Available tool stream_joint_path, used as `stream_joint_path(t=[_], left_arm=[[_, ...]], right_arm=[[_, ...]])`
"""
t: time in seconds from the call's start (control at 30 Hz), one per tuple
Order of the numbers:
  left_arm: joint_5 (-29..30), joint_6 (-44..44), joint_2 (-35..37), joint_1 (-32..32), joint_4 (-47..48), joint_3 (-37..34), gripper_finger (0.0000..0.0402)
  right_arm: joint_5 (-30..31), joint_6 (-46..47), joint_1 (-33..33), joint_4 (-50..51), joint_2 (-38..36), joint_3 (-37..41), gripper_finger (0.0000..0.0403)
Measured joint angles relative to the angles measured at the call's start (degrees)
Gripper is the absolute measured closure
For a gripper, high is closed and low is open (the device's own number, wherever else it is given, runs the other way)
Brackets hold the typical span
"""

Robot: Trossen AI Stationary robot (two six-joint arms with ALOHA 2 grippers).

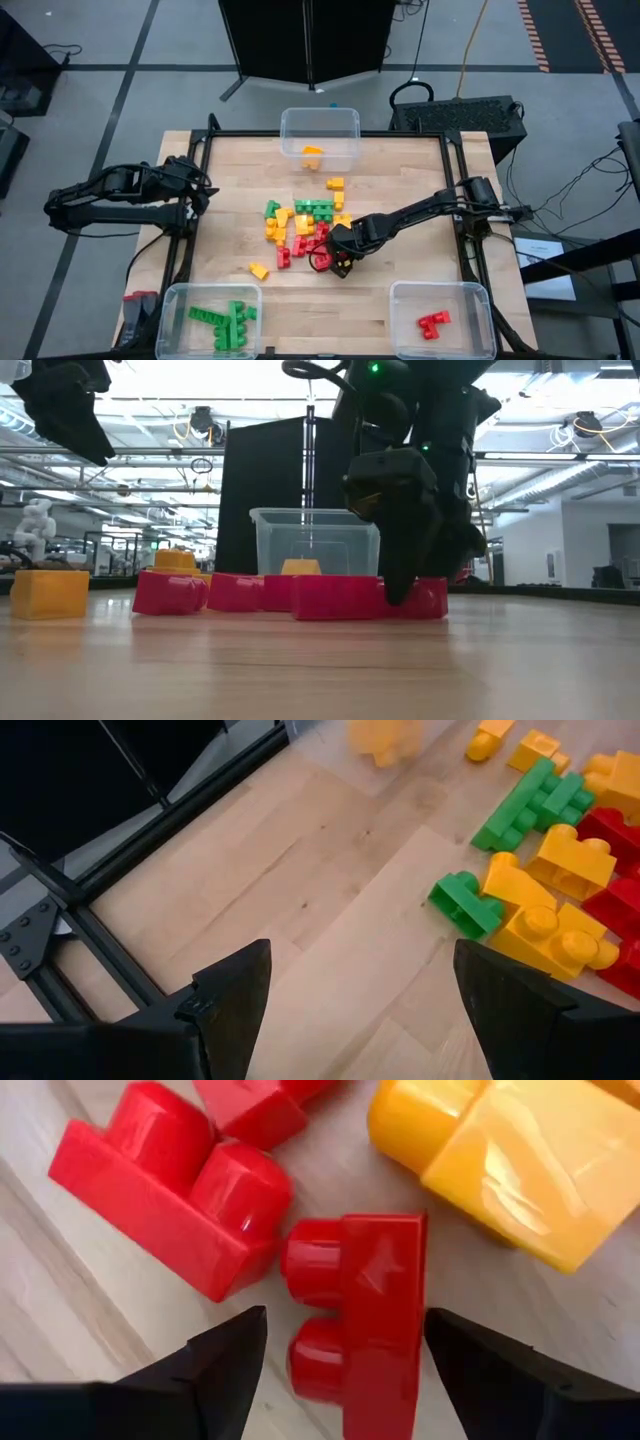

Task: Sort blocks
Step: Put the red game piece into the bottom right transparent bin

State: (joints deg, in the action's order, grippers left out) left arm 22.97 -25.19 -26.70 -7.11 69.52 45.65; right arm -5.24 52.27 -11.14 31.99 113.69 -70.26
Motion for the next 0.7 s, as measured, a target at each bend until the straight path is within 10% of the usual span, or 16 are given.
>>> stream_joint_path(t=[0.7], left_arm=[[0.01, 0.13, 0.00, 0.00, 0.08, 0.04, 0.0114]], right_arm=[[1.67, 4.24, -0.65, 8.35, 0.75, -4.55, 0.0324]])
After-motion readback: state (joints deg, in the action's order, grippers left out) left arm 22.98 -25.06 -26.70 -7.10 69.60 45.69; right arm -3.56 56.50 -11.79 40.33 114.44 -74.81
